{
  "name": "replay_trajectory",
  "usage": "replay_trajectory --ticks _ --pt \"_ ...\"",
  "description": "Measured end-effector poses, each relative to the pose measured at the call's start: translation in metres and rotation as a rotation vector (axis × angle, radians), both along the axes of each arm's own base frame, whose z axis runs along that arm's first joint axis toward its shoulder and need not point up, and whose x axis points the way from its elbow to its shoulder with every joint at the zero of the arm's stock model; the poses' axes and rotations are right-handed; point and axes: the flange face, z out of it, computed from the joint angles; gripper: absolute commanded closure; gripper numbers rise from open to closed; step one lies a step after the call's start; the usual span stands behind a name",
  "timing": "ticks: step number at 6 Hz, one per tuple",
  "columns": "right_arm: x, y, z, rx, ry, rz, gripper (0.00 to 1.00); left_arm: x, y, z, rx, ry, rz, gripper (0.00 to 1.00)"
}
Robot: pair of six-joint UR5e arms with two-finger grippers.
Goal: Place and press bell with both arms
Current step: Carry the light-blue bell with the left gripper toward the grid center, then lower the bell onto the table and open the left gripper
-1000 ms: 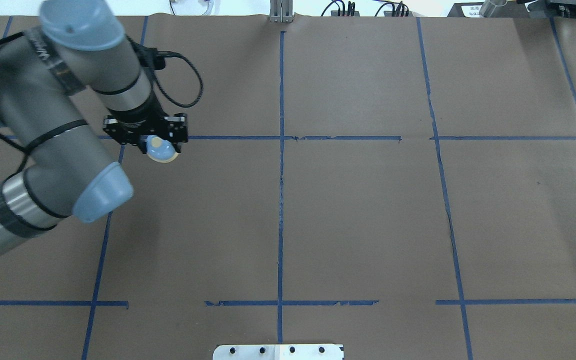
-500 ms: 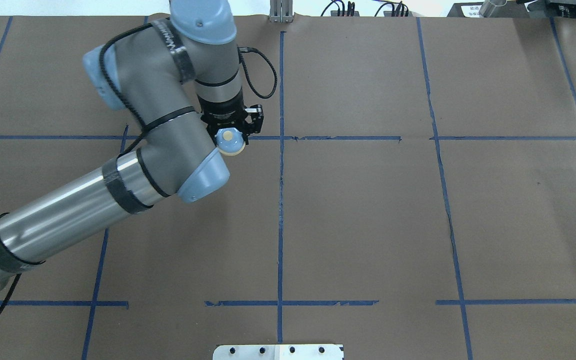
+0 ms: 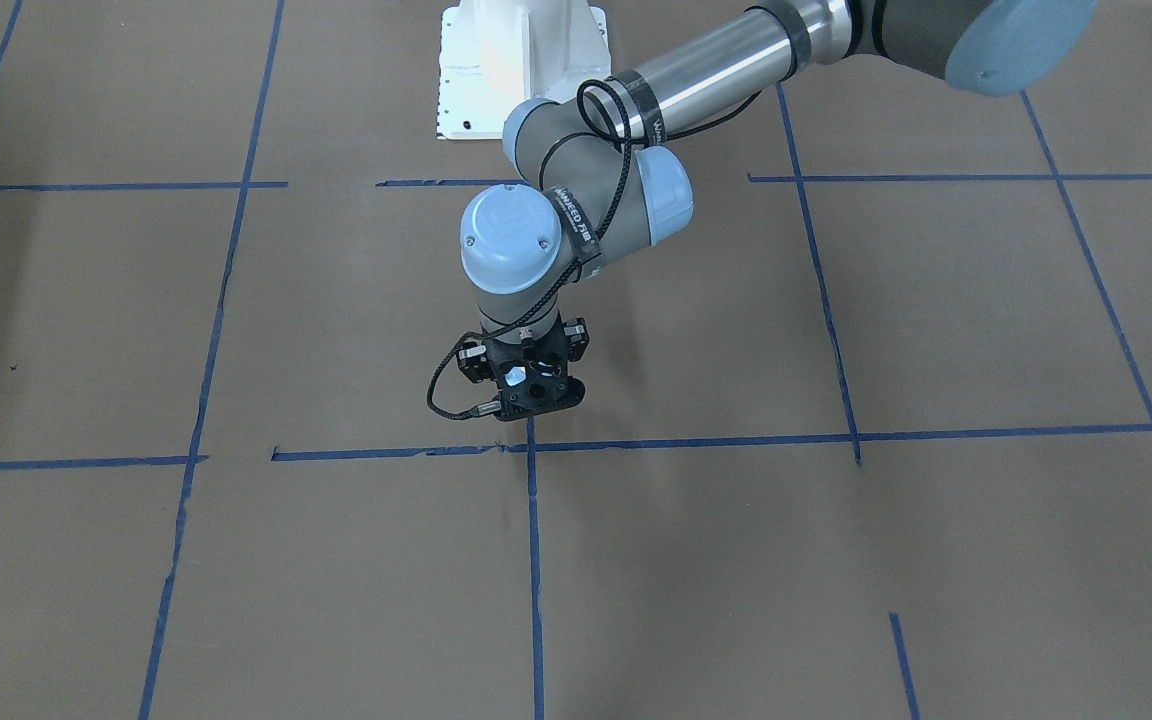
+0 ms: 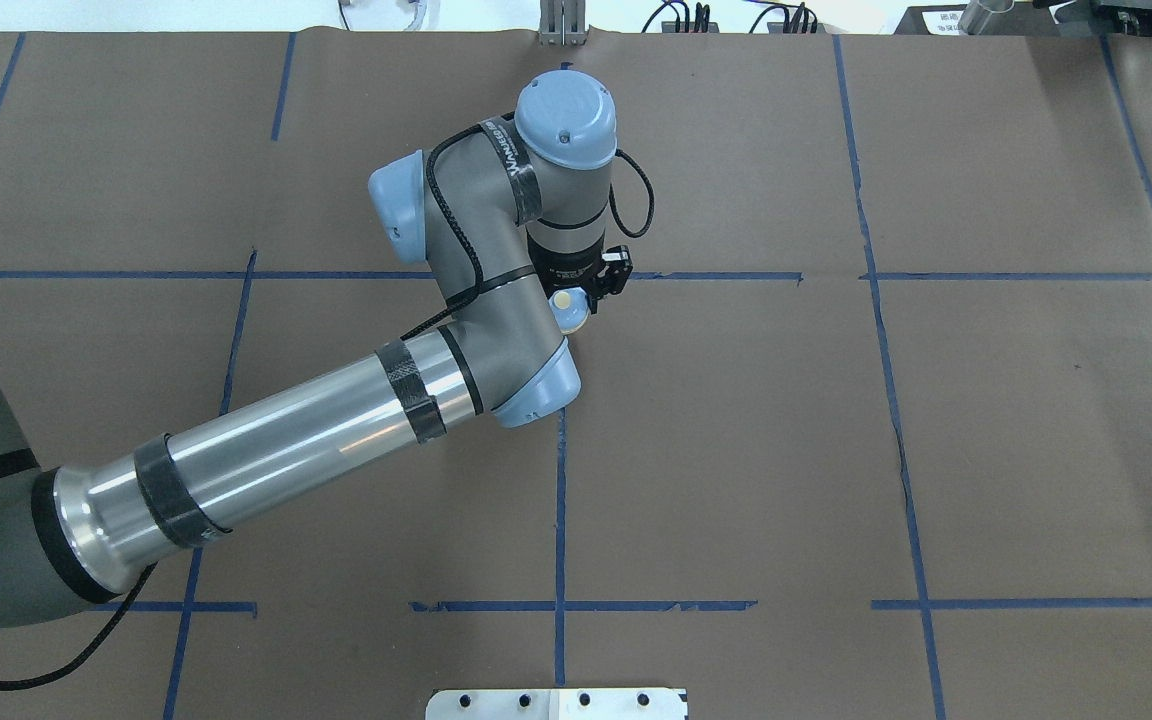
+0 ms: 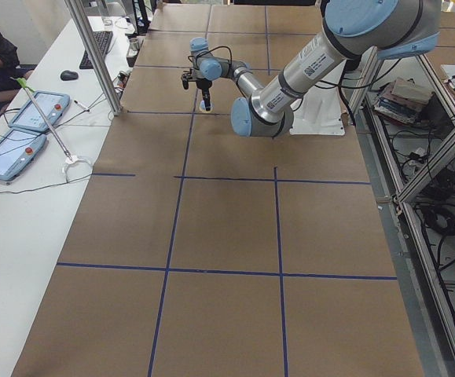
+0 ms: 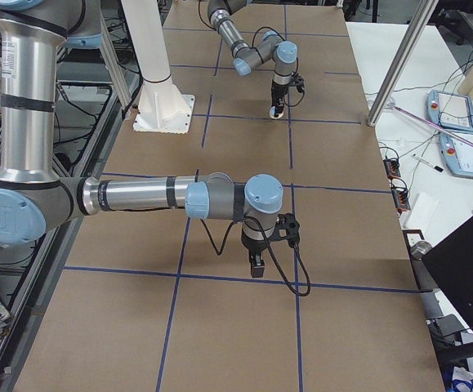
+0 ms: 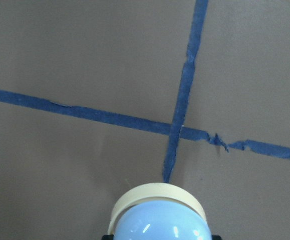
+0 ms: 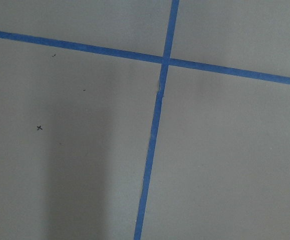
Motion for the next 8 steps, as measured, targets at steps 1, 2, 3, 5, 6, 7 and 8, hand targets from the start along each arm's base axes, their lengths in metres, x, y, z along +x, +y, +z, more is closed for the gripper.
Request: replay_trajectory --ticks 1,2,3,5,6,7,8 --pt "0.0 0.0 0.0 0.0 0.0 0.0 0.0 0.002 0.0 0.002 0.006 -0.005 -0.001 0.0" --pt "0.0 0.0 0.0 0.0 0.0 0.0 0.0 0.001 -0.001 0.003 0.014 -0.01 -0.006 0.0" --pt "0.0 0.0 0.0 -0.001 0.0 0.001 0.0 -0.005 -0.005 -0.001 0.019 -0.008 -0.012 0.0" --pt "0.0 -0.002 -0.004 0.01 -0.002 -0.001 0.0 -0.048 -0.024 -0.005 0.054 -0.022 0.005 0.0" --pt "-0.001 -0.004 -0.008 0.019 -0.006 -0.003 0.0 -0.091 -0.032 0.016 0.087 -0.026 0.043 0.0" --pt "-0.006 -0.007 -0.012 0.031 -0.017 -0.012 0.0 -0.145 -0.038 0.053 0.13 -0.016 0.085 0.0" --pt "-0.016 -0.013 -0.02 0.04 -0.038 -0.016 0.0 -0.211 -0.041 0.096 0.191 -0.003 0.129 0.0"
